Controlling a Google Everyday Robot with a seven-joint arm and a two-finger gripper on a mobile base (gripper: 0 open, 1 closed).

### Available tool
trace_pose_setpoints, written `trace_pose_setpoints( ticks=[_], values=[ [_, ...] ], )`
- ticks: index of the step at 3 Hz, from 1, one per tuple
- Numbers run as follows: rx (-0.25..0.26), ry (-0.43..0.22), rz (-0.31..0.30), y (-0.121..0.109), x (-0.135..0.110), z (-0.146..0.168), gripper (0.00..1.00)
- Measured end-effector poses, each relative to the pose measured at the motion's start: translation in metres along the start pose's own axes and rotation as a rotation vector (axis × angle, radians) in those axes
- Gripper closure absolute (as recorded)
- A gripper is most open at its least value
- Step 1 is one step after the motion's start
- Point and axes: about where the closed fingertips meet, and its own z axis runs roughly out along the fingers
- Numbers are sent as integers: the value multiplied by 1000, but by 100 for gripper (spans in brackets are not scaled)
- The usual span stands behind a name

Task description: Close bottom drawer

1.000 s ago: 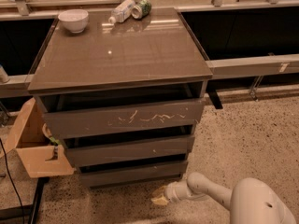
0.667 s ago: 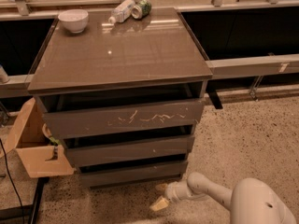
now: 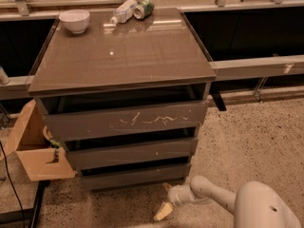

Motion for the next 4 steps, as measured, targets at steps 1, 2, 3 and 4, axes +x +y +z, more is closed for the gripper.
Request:
trace_pose_setpoints(
  ticks=[1, 2, 3, 4],
  values=[
    [-8, 37, -5, 2, 10, -17, 0],
    [-2, 113, -16, 1, 24, -56, 0],
    [16, 199, -30, -1, 28, -104, 0],
    [102, 289, -64, -18, 11, -184, 0]
  ],
)
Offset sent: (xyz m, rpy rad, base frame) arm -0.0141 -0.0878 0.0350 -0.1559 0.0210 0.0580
